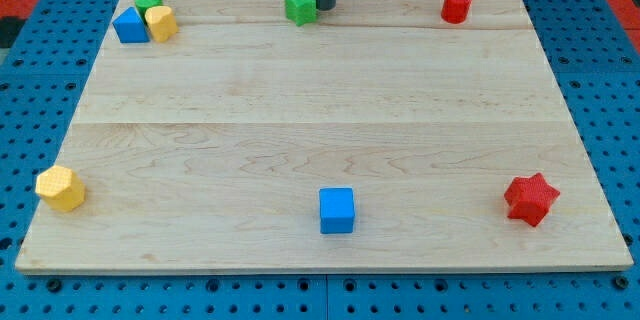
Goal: Move the green star towards the grop of blocks
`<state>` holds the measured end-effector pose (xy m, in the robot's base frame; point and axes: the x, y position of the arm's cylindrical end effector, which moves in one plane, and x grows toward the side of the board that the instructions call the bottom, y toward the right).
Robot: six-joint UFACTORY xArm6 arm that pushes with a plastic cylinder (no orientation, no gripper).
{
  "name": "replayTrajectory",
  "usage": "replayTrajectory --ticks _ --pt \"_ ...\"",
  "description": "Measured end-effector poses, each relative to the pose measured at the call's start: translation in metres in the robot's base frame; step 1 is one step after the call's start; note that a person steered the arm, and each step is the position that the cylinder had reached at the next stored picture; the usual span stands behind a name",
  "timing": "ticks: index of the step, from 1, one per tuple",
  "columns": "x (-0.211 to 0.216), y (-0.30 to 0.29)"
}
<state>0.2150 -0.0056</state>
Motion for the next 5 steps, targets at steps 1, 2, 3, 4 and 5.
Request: replayTrajectory --ticks 1,2,3,4,5 --pt "-0.012 -0.033" --pt "-0.012 -0.049" --pt "-0.011 -0.016" --pt "-0.001 -0.007" --pt "0.002 -0.048"
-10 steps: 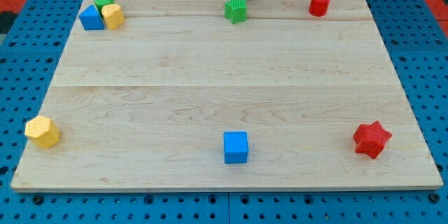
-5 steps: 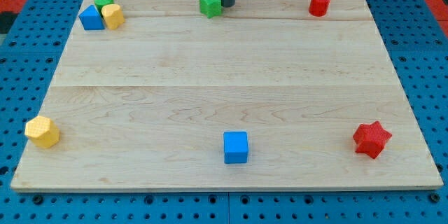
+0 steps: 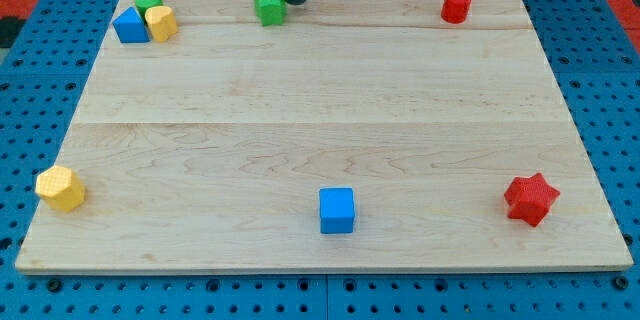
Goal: Move the green star towards the grop of blocks
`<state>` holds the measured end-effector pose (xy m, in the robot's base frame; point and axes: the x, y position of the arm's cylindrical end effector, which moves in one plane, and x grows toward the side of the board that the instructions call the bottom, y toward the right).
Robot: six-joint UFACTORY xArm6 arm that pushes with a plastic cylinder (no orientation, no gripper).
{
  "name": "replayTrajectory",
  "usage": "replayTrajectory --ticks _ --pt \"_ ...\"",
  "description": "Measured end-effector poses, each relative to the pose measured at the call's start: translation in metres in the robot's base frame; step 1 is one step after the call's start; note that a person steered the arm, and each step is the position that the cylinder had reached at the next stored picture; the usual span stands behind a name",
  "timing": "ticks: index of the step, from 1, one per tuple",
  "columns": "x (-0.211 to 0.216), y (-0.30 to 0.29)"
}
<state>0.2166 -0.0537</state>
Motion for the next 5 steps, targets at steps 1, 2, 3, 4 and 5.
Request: replayTrajectory --ticks 1,2,3,4,5 --pt "0.004 -0.034" --pt "0.004 -0.008" --pt "0.021 0.013" --pt "0.042 -0.010" --pt "0.046 -0.046"
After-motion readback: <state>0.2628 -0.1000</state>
